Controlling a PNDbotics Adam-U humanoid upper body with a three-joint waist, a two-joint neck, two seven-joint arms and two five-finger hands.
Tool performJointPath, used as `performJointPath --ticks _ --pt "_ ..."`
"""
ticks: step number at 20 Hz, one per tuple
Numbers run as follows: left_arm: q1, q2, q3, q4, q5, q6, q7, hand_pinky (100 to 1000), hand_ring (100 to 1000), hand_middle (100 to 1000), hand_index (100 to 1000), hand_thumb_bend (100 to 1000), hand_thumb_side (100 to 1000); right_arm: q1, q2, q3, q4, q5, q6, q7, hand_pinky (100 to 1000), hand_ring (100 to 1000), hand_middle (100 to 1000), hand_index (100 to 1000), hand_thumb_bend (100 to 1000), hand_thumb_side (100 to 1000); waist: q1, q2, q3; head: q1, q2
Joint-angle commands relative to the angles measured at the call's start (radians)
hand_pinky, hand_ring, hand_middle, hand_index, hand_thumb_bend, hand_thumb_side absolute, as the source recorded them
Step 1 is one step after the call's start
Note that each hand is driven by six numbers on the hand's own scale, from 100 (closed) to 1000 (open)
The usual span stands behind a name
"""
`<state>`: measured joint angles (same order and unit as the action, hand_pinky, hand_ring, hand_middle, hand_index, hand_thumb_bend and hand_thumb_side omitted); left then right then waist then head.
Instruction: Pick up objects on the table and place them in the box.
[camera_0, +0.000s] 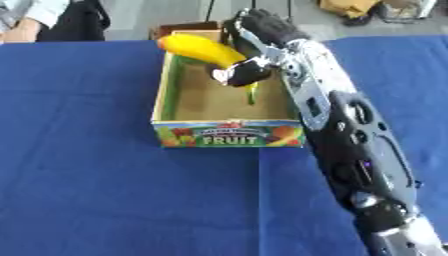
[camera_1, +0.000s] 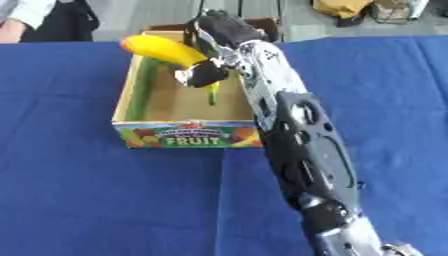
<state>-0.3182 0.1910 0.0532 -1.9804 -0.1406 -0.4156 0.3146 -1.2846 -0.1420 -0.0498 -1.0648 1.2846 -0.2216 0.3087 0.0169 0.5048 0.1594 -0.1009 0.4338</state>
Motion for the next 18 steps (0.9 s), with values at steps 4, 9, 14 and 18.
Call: performJointPath --ticks 4,9,14,18 --pt "-0.007 0.004 0.0 -0.02 0.002 0.0 -0.004 710 742 787 918 100 929 -0.013 0.008 -0.014 0.014 0.046 0.001 -0.014 650 780 384 534 288 488 -0.006 -0.203 0.004 -0.003 -0.01" --pt "-0.007 0.004 0.001 -0.02 0.003 0.001 -0.003 710 742 788 918 100 930 -0.011 0.006 -0.012 0.019 0.062 -0.008 0.01 684 822 500 686 369 480 -0.007 -0.202 0.001 -0.003 -0.01" --pt "-0.006 0.003 0.0 -0.02 0.002 0.002 -0.004 710 741 787 918 100 929 -0.007 0.007 -0.012 0.011 0.09 -0.013 0.041 711 865 598 777 417 454 -0.006 -0.202 -0.001 -0.003 -0.011" --pt "-0.005 0.002 0.0 -0.02 0.002 0.003 -0.005 710 741 787 918 100 926 -0.005 0.01 -0.015 0.005 0.102 -0.018 0.051 712 866 596 771 409 445 -0.004 -0.202 -0.003 -0.004 -0.013"
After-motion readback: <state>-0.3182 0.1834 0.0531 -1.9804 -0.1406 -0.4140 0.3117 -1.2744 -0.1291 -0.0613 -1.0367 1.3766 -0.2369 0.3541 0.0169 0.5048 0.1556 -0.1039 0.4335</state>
